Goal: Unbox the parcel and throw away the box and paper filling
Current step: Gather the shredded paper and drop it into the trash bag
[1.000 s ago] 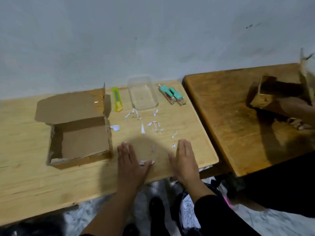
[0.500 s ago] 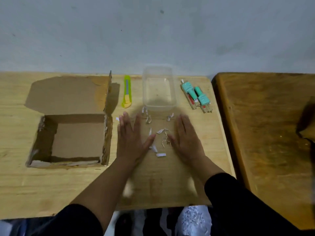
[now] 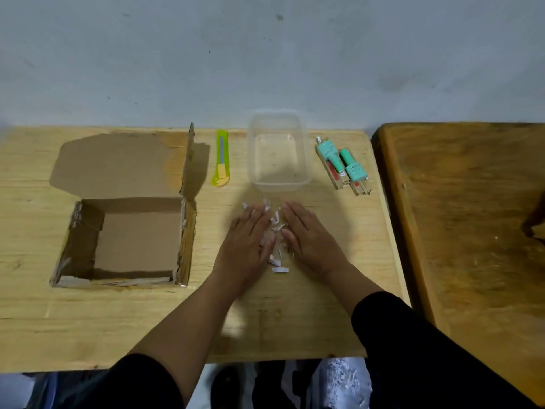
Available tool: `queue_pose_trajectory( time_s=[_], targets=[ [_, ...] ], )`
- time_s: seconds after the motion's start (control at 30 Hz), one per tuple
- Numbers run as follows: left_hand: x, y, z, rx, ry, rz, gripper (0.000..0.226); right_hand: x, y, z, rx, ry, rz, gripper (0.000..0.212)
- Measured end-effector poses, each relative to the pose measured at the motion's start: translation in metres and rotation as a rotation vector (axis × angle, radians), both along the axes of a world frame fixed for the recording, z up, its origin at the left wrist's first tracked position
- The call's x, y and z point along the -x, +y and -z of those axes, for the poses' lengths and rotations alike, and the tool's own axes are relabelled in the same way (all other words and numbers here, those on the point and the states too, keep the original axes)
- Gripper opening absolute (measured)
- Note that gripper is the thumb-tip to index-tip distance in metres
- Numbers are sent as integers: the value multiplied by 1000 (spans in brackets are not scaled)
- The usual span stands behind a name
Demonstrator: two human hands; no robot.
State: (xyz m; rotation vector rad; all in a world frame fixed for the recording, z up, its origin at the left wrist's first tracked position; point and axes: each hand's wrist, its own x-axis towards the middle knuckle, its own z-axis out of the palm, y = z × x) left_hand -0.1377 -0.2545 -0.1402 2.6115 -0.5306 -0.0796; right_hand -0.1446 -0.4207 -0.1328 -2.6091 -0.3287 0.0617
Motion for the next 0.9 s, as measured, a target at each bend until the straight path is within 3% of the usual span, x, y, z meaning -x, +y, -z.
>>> queue_pose_trajectory(
  time_s=[0.23,0.43,0.53,0.63,0.73,0.9],
  targets=[
    [50,-2,-2,80,74,124,61,51,10,-11,-75,50,81,64],
    [87,17,-9,234,51,213,50,96,20,-24,-132,94,190,71],
    [92,40,-7,194,18,161,53,108,24,-30,-12,-12,232,68],
    [93,62,2,100,-29,50,53,113,28,-26,-117,174,256,94],
    [96,67,8,9,-13,-51,52,112,29,-12,-125,100,234,108],
    [96,65,6,-24,-11,-41,53,98,43,-13,-67,56,175,105]
  ],
)
